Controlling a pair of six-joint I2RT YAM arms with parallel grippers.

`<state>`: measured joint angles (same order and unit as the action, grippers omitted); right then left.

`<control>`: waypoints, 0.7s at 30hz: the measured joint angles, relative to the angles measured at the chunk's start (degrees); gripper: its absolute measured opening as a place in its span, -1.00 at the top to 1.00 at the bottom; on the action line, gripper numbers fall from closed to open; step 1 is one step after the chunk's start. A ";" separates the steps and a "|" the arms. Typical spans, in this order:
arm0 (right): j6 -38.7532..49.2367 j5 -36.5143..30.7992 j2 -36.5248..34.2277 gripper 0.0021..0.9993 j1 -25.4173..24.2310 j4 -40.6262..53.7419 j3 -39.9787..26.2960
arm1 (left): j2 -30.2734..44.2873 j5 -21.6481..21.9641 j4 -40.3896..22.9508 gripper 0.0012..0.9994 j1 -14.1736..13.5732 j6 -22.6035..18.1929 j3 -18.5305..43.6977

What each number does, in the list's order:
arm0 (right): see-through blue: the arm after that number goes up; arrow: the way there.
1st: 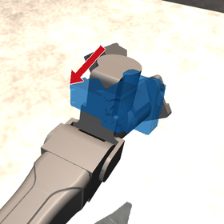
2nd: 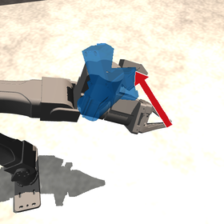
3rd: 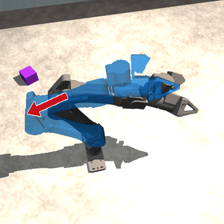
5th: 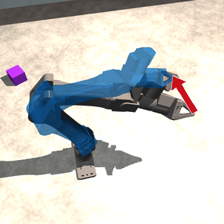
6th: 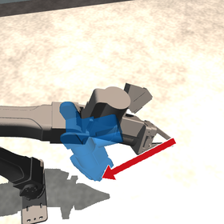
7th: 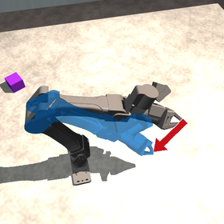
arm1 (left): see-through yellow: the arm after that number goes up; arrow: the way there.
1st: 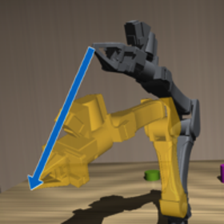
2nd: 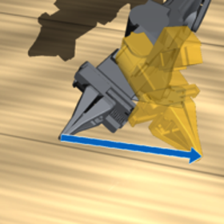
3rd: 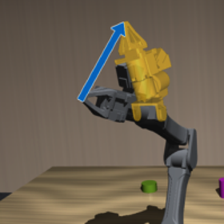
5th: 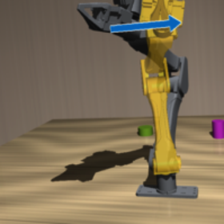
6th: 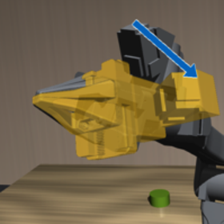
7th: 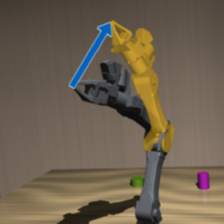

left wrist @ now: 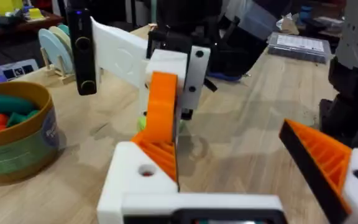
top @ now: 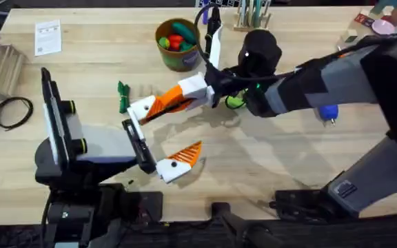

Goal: Pick up the gripper from the table and insert it into the empty holder that is missing its gripper. Then pick up a screw, insert it into the mounting hole, and use the screwdriver to tighten it. Finally, clean up the table by picking up the vegetable and placing it into the bucket.

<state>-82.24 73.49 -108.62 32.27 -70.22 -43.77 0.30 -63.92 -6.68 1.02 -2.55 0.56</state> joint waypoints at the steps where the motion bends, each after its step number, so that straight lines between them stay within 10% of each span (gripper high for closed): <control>1: 0.00 -0.16 0.00 0.99 0.03 0.00 0.00 | 0.00 0.11 0.00 -0.97 0.00 0.00 0.00; 21: 0.00 -0.41 0.00 0.99 0.09 0.00 0.00 | 0.00 0.32 0.02 -0.97 0.00 0.00 0.00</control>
<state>-82.24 73.08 -108.62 32.36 -70.22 -43.77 0.30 -63.59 -6.66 1.02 -2.55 0.56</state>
